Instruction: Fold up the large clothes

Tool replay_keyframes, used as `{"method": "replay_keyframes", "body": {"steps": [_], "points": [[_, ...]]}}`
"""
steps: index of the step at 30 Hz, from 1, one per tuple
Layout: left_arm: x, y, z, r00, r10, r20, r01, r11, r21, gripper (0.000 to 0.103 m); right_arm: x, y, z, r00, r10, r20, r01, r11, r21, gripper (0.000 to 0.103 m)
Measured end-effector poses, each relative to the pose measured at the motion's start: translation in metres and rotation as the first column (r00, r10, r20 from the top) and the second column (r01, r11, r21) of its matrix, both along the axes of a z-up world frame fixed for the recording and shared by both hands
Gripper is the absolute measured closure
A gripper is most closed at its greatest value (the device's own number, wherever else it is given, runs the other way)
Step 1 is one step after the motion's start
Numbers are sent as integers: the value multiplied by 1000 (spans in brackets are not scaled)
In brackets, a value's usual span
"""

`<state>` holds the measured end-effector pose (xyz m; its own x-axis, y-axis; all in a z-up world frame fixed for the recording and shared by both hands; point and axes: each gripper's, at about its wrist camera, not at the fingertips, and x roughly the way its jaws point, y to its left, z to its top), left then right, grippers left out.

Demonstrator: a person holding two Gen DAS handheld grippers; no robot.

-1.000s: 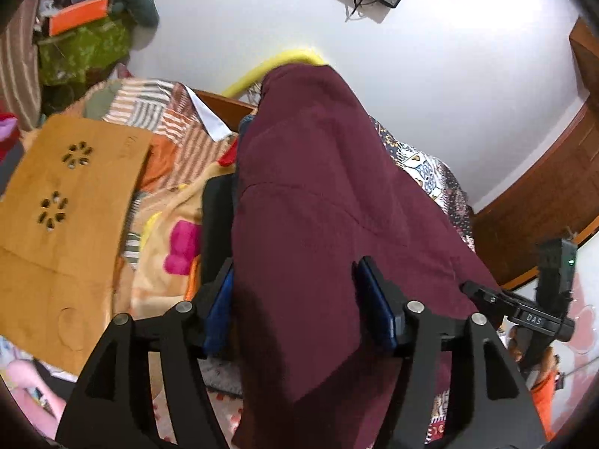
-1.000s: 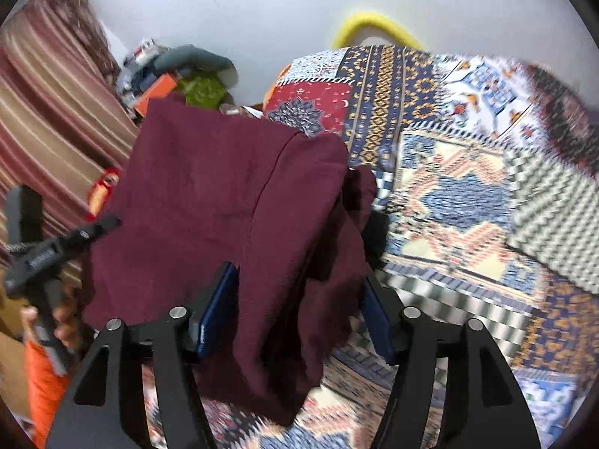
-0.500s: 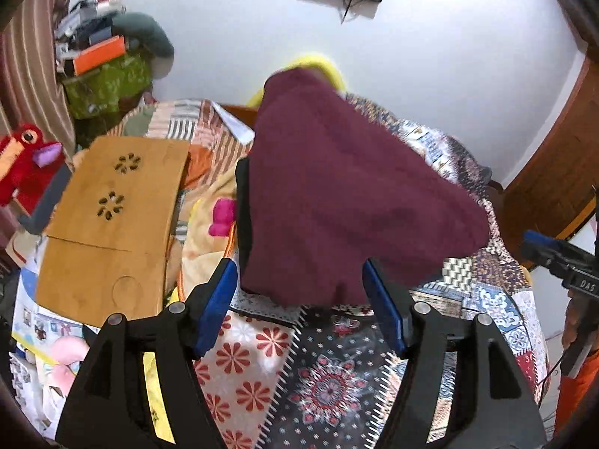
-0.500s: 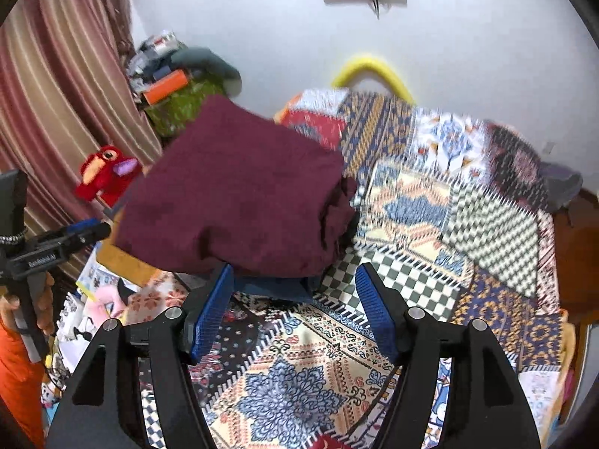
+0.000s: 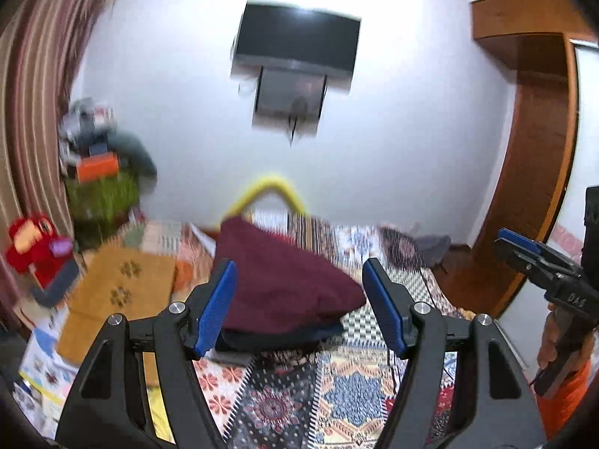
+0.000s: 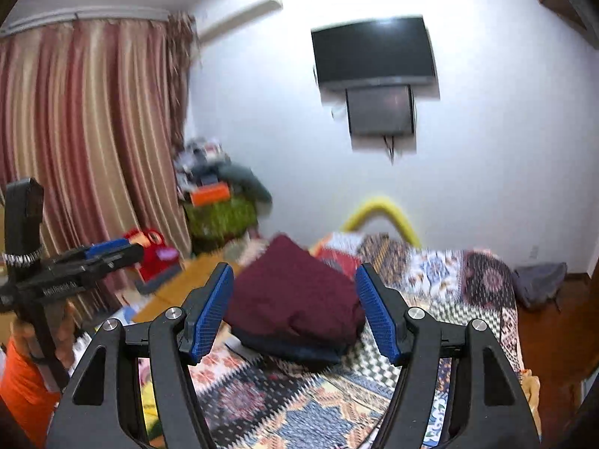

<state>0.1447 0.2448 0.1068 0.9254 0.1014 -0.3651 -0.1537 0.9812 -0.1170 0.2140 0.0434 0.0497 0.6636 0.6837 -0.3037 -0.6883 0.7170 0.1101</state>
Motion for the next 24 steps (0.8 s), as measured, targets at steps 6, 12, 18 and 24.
{"method": "replay_keyframes", "body": {"steps": [6, 12, 18, 24], "points": [[-55, -46, 8, 987, 31, 155, -47, 993, 106, 35, -46, -14, 5, 993, -31, 115, 23, 997, 70, 39], [-94, -84, -1, 966, 43, 256, -92, 979, 181, 35, -74, -17, -4, 977, -78, 197, 61, 994, 92, 39], [-112, -100, -10, 951, 67, 302, -131, 971, 200, 16, -79, -16, -9, 972, -115, 207, 95, 990, 103, 15], [-116, -94, -15, 946, 107, 307, -162, 974, 159, 1, -85, -19, -12, 956, -179, 235, 157, 982, 109, 0]]}}
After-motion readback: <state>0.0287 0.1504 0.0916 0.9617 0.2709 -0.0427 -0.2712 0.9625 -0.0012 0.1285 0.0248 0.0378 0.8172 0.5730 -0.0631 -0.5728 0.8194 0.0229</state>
